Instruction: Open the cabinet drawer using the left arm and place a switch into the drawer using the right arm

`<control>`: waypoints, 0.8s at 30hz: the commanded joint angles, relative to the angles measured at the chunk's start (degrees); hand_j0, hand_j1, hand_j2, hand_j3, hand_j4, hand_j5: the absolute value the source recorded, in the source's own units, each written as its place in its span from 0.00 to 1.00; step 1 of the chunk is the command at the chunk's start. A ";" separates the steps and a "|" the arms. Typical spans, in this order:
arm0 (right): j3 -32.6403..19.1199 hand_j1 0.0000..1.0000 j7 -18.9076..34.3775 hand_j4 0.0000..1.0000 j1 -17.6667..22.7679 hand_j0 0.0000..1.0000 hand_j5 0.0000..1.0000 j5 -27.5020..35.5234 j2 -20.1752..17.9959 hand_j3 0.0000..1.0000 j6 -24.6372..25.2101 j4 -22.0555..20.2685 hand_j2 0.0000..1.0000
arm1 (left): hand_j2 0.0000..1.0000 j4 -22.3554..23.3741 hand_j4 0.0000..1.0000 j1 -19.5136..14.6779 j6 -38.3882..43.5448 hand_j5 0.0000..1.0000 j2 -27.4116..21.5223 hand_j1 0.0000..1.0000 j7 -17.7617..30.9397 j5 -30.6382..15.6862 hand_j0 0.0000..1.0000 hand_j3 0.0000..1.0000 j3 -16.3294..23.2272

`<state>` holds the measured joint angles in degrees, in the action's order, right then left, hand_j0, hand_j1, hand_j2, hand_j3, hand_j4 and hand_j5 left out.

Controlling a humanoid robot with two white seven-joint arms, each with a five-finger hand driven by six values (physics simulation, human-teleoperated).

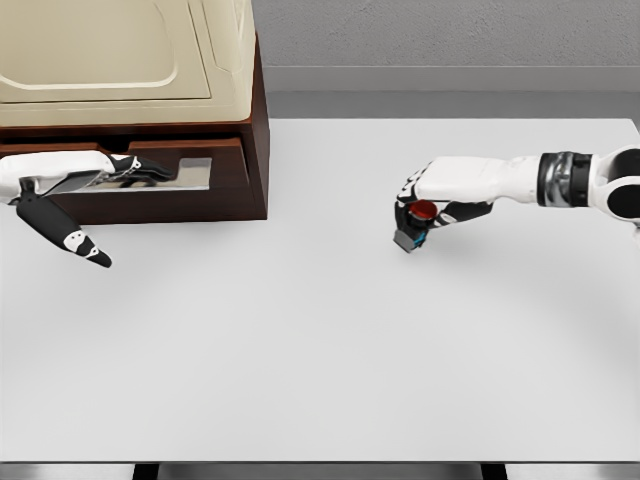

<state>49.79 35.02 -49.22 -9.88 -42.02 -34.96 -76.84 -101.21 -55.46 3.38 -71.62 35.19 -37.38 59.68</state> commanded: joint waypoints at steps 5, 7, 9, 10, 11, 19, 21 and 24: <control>0.31 0.49 -0.02 0.49 -0.35 0.49 0.49 0.39 1.41 0.49 0.15 -0.24 0.49 | 1.00 0.22 1.00 0.09 -1.09 1.00 -0.89 1.00 -0.19 2.31 1.00 1.00 0.43; 0.31 0.49 -0.02 0.49 -0.53 0.49 0.49 0.39 1.94 0.49 0.15 -0.24 0.49 | 1.00 0.22 1.00 0.44 -1.09 1.00 -1.42 1.00 -0.19 2.31 1.00 1.00 0.35; 0.31 0.49 -0.02 0.49 -0.79 0.49 0.49 0.39 2.29 0.49 0.24 -0.24 0.49 | 1.00 0.22 1.00 0.44 -1.18 1.00 -1.50 1.00 -0.19 2.31 1.00 1.00 0.35; 0.31 0.49 -0.02 0.49 -0.88 0.49 0.49 0.39 2.55 0.49 0.24 -0.24 0.49 | 1.00 0.22 1.00 0.53 -1.80 1.00 -1.50 1.00 -0.19 2.31 1.00 1.00 0.43; 0.31 0.49 -0.02 0.49 -1.14 0.49 0.49 0.39 2.82 0.49 0.24 -0.24 0.49 | 1.00 0.22 1.00 0.53 -2.41 1.00 -1.50 1.00 -0.19 2.31 1.00 1.00 0.43; 0.75 0.49 -0.02 0.49 -2.02 0.49 0.49 0.65 4.49 0.49 0.24 -0.24 0.49 | 1.00 0.22 1.00 1.32 -3.64 1.00 -2.03 1.00 -0.19 2.31 1.00 1.00 0.43; 0.66 0.49 -0.02 0.49 -2.02 0.49 0.49 0.65 4.66 0.49 0.24 -0.24 0.49 | 1.00 0.22 1.00 1.58 -3.64 1.00 -2.03 1.00 -0.19 2.31 1.00 1.00 0.43; 0.75 0.49 -0.02 0.49 -2.55 0.49 0.49 0.65 5.54 0.49 0.33 -0.24 0.49 | 1.00 0.14 1.00 1.49 -4.70 1.00 -2.56 1.00 -0.19 2.23 1.00 1.00 0.35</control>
<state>50.57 35.02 -52.03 -9.61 -36.89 -34.83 -77.06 -101.12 -53.96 -0.82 -73.86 35.00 -35.80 59.99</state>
